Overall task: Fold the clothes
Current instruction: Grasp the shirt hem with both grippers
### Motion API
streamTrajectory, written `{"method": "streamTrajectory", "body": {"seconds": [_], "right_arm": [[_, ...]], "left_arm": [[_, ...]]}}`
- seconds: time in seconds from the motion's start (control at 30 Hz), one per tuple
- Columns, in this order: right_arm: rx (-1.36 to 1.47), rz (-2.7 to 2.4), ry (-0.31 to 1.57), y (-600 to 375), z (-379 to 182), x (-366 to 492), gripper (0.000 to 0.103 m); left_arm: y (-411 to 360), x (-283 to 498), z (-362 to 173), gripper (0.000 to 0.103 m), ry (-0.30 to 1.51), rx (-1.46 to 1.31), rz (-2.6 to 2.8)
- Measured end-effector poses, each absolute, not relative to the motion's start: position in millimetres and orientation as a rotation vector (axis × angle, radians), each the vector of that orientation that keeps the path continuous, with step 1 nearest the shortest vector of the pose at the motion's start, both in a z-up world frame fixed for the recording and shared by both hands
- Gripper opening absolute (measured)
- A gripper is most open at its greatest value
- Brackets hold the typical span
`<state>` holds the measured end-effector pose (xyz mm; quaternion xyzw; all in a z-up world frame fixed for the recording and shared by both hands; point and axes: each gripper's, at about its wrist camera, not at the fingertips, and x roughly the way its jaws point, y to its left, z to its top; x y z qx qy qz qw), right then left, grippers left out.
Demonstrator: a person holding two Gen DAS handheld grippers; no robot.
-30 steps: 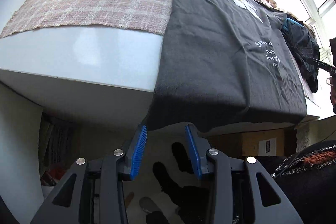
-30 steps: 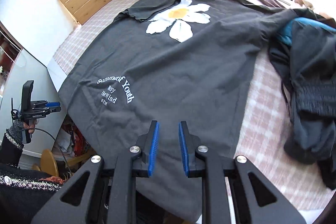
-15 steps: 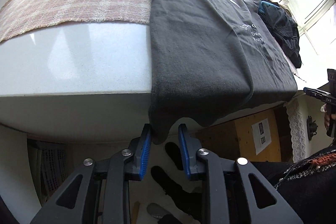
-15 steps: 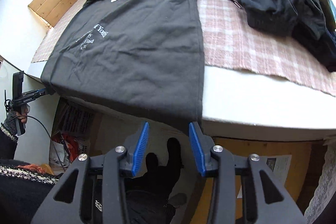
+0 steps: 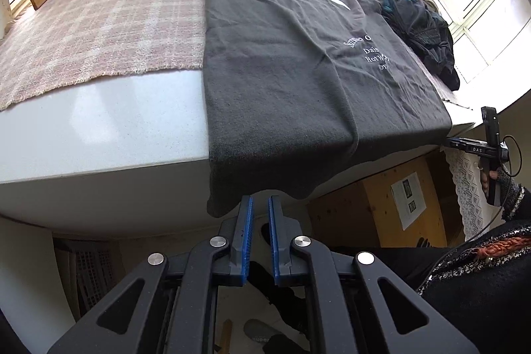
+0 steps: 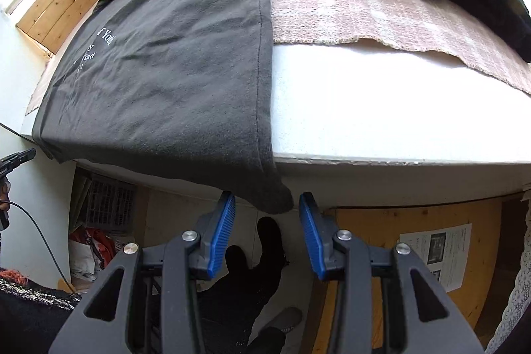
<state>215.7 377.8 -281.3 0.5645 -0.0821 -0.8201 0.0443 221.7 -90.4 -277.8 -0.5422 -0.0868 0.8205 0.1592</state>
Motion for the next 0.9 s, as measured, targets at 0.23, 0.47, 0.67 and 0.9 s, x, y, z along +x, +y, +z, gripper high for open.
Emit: {"method": "streamTrajectory", "body": {"seconds": [0.23,0.47,0.67,0.9], "right_arm": [[1.68,-2.455,-0.333,376.8,-284.8,208.0,0.006],[1.681,-2.432,-0.314,378.1,-260.2,218.7,0.006],[1.666,-2.439,-0.26,383.0,-240.4,221.4,0.006],[1.637,-2.455,-0.215,374.3,-221.5,227.3,0.005]], "left_arm": [[-97.1,220.3,-274.4,0.007,-0.224,-1.563,2.354],[-100.4,210.8,-289.1,0.036,-0.206,-1.597,2.322],[-97.5,196.5,-310.1,0.034,-0.279,-1.6,2.274],[-98.4,211.3,-287.7,0.002,-0.33,-1.497,2.251]]}}
